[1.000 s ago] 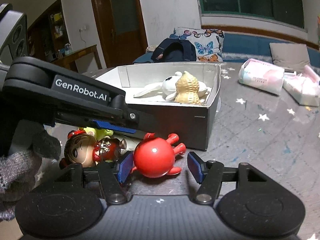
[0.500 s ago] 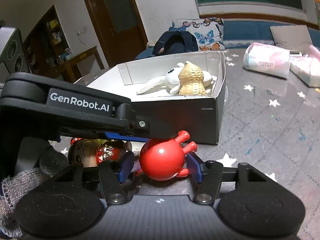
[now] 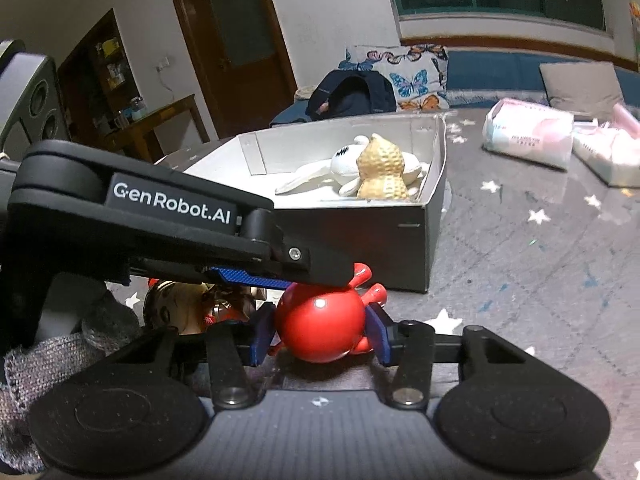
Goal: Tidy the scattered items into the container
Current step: 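Carry the red toy into the white box and open the left tool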
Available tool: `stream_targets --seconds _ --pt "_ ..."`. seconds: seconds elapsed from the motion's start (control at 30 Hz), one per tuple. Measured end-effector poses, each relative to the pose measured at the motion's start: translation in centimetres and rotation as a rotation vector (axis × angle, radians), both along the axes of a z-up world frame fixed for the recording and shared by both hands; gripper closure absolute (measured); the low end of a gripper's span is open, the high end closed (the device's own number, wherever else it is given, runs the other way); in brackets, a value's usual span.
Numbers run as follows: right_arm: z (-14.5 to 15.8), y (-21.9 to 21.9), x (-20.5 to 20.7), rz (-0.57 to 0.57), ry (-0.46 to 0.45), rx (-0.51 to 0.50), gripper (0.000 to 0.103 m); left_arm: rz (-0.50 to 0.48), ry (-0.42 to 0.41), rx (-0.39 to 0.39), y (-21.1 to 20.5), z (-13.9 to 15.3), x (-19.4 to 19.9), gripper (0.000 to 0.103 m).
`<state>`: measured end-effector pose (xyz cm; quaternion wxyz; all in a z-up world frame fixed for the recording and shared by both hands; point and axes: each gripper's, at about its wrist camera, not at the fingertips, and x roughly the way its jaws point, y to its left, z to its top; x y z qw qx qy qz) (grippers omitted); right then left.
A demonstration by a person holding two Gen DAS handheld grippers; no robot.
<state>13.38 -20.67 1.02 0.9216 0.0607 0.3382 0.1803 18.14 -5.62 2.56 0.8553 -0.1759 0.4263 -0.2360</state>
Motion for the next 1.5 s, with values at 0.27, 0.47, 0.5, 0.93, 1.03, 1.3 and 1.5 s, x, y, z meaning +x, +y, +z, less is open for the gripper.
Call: stream_targets --seconds 0.27,0.47,0.5,0.93,1.03,1.3,1.5 --pt "4.3 -0.2 -0.7 0.015 -0.132 -0.059 0.054 -0.008 -0.148 -0.042 -0.1 4.3 -1.1 0.068" --pt "7.0 1.2 2.0 0.07 -0.211 -0.112 0.054 0.039 -0.232 -0.052 1.2 6.7 0.6 0.068" --pt "7.2 1.6 2.6 0.079 -0.214 -0.119 0.054 0.049 -0.235 -0.05 1.5 6.8 1.1 0.068" --pt "4.6 6.3 11.4 0.169 -0.097 -0.164 0.054 0.158 -0.103 -0.071 5.6 2.8 9.0 0.068" --pt "3.6 6.6 12.7 0.177 -0.064 -0.173 0.054 0.159 -0.076 -0.065 5.8 1.7 10.0 0.068" --pt "2.5 7.2 13.8 0.193 -0.032 -0.211 0.054 0.157 -0.046 -0.058 5.9 0.7 11.3 0.068" --pt "2.3 7.8 14.4 0.201 -0.02 -0.245 0.054 0.158 -0.031 -0.062 6.0 0.4 11.8 0.067"
